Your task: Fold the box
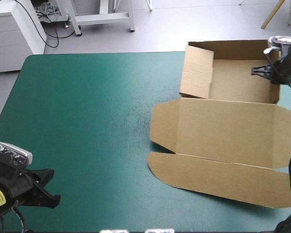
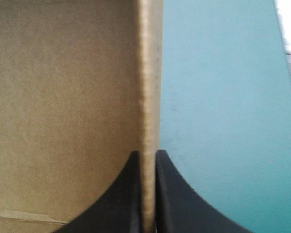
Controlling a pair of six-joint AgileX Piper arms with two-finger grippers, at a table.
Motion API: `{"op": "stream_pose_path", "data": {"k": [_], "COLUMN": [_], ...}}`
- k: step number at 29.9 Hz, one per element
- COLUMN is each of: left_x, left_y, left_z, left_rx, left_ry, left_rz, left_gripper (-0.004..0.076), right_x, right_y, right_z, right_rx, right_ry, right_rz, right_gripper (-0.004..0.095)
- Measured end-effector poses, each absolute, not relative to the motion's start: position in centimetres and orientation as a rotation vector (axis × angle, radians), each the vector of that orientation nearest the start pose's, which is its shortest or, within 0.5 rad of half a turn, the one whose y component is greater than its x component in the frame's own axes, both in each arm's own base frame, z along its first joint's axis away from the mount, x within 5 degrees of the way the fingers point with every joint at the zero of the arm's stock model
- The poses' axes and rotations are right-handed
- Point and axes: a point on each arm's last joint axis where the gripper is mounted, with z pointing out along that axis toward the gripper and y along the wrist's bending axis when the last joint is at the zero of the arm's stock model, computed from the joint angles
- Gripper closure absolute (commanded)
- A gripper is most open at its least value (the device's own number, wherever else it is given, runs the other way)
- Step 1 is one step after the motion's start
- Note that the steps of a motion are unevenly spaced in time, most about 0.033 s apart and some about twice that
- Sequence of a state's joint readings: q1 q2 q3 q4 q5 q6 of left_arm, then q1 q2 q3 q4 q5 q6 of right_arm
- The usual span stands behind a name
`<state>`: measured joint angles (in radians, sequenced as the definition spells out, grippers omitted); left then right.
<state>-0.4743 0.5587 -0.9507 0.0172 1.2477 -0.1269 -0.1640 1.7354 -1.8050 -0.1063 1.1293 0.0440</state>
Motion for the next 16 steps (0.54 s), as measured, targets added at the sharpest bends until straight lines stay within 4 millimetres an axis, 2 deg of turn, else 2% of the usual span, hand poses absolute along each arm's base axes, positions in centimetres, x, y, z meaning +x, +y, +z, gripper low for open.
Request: {"op": "stream_pose_path", "data": {"k": [4, 7, 11, 13, 16], "left_x": [5.3, 5.3, 5.3, 5.4, 5.4], "left_y": [-2.5, -2.5, -2.5, -2.4, -2.4], "left_z": [37.7, 37.7, 37.7, 37.7, 37.7], "left_rx": [0.426, 0.431, 0.433, 0.432, 0.431], "left_ry": [2.315, 2.314, 2.313, 2.312, 2.311], "left_rz": [-0.262, -0.259, -0.252, -0.241, -0.234], "left_gripper": [0.0734, 0.0734, 0.0734, 0.0734, 0.0734], "right_x": [36.8, 36.5, 36.2, 36.2, 36.3], "right_y": [-12.3, -15.1, -17.5, -18.4, -19.3], "right_z": [37.8, 37.3, 36.3, 35.6, 34.6], "right_rx": [0.366, 0.444, 0.520, 0.549, 0.574], "right_ry": [2.489, 2.465, 2.474, 2.488, 2.509], "right_rz": [-0.309, -0.343, -0.363, -0.368, -0.356], "right_gripper": [0.0927, 0.0927, 0.0902, 0.0814, 0.0539]}}
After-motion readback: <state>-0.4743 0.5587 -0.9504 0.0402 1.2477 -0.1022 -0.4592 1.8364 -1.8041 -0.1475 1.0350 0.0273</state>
